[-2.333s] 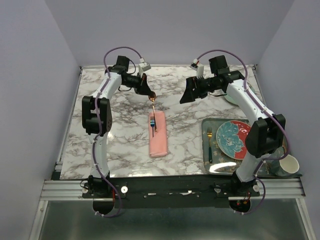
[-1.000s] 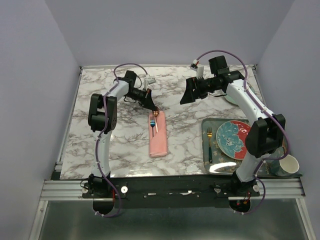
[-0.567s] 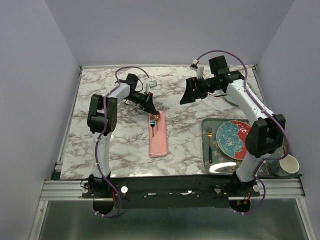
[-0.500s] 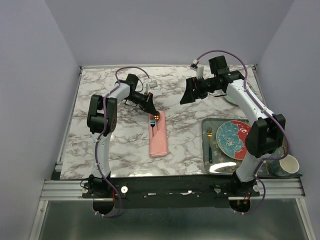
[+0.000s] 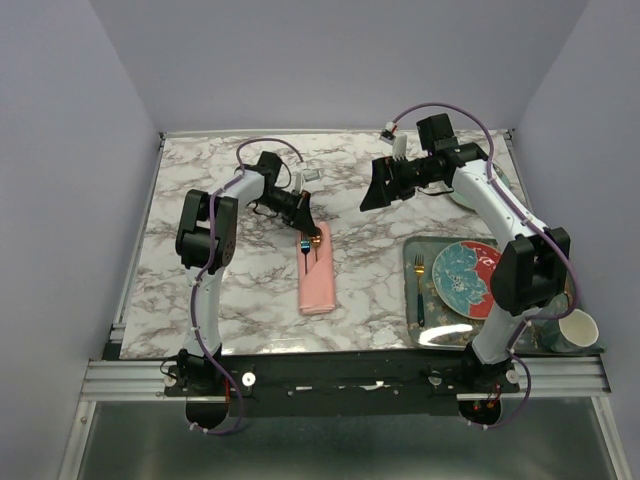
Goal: Fold the napkin into a case and place the utensils inside
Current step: Insert the spoon into the folded napkin.
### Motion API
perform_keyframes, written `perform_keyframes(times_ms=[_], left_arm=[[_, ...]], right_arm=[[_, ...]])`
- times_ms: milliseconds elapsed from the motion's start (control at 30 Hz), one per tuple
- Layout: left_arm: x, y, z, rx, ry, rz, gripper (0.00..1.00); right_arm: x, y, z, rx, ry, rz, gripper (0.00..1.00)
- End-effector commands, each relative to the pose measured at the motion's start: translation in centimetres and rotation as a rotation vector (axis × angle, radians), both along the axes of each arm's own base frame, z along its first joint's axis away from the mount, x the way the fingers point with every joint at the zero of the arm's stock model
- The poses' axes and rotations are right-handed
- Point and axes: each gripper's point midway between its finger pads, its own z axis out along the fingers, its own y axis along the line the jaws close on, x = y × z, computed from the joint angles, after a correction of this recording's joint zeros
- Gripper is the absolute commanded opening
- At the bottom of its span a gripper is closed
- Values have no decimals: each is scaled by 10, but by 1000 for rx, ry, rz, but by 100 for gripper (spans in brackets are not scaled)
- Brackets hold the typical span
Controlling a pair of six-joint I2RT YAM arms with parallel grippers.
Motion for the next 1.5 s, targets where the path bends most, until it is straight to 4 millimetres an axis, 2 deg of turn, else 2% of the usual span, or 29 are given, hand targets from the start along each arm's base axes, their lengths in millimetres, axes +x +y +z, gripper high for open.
perform_keyframes(times_ms=[0,33,233,400,467,500,533,633,733,833,1200,1300,1400,1467], left_arm=[[13,-3,11,24,-59,21,21],[15,-3,14,25,-63,25,27],[35,-2,40,54,-169,46,42],[43,-6,60,52,-236,43,43],[44,-6,63,55,-238,44,40],[41,-7,63,59,-227,39,38],[38,-8,62,61,-223,31,29],[29,-6,57,68,-206,20,15],[18,-4,47,75,-155,27,5],[10,-3,38,72,-127,33,0],[-5,-2,17,78,-32,104,0],[-2,-2,16,86,-41,126,9],[4,-1,21,92,-87,139,21],[10,-1,28,89,-120,150,23]], right_arm=[[-7,-1,1,3,6,17,100],[-7,0,2,3,3,18,100],[-5,0,4,2,-8,19,100],[-4,0,7,4,-26,22,100],[-4,0,9,7,-30,24,100],[-4,0,9,7,-31,26,100],[-4,0,10,8,-36,29,100],[-4,0,9,7,-36,30,100],[-7,0,9,10,-36,35,100],[-8,-1,7,7,-30,34,100],[-11,-1,8,5,-32,37,100],[-11,-2,7,5,-30,34,100],[-12,-2,6,6,-23,33,100],[-11,-1,6,9,-21,34,100]])
